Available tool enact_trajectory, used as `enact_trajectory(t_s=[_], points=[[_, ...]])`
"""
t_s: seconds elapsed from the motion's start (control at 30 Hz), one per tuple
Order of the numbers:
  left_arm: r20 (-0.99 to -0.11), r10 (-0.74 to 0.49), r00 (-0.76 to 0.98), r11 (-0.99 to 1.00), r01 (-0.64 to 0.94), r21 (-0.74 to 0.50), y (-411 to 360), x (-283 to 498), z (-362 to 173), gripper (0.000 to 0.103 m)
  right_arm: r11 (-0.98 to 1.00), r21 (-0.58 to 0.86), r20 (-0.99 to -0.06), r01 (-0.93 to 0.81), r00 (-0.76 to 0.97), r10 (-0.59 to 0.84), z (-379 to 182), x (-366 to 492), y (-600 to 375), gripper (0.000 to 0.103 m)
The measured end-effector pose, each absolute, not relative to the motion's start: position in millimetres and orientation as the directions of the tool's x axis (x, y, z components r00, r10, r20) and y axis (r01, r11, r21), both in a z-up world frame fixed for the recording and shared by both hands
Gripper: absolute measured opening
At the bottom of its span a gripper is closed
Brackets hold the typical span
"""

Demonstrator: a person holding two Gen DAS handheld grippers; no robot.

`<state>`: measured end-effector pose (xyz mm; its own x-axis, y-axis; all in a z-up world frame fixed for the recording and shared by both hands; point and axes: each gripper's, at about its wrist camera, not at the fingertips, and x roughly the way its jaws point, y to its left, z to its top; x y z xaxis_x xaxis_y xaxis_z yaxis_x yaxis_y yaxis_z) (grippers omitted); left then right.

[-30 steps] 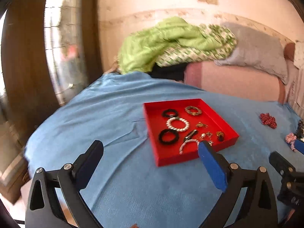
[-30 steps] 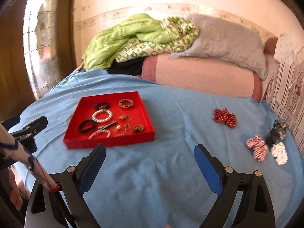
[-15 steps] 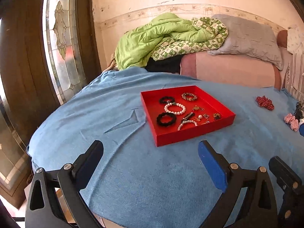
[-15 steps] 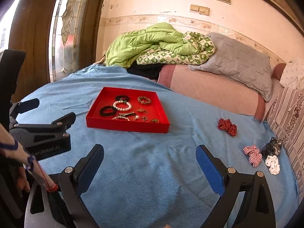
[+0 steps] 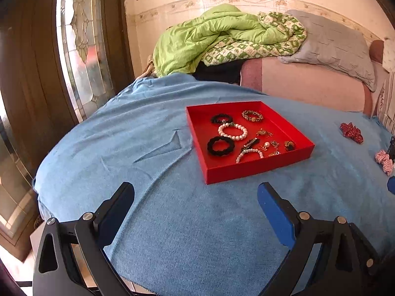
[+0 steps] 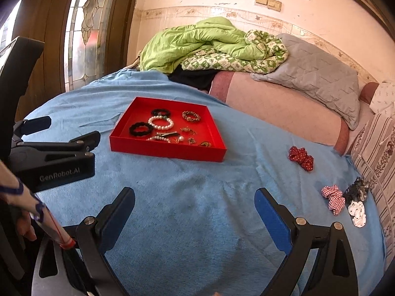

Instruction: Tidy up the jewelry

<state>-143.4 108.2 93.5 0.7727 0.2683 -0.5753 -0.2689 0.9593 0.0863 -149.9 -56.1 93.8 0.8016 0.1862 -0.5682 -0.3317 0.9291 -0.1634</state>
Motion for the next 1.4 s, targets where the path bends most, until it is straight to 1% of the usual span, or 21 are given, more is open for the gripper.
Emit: enact_trajectory(t_s=[0.43, 1.4], points=[[-0.591, 0.274, 0.759, 0.956, -0.284, 0.078, 115.6, -142.3, 92.4, 0.099, 0.932, -0.163, -0.58, -0.322, 0.796, 0.174, 91.7, -148.2, -57.6, 0.099], [-0.593, 0.284, 0.753, 0.953, -0.291, 0.086, 116.8, -142.0, 91.8, 0.099, 0.935, -0.155, -0.593, -0.318, 0.787, 0.169, 89.9, -145.6, -61.3, 0.099]])
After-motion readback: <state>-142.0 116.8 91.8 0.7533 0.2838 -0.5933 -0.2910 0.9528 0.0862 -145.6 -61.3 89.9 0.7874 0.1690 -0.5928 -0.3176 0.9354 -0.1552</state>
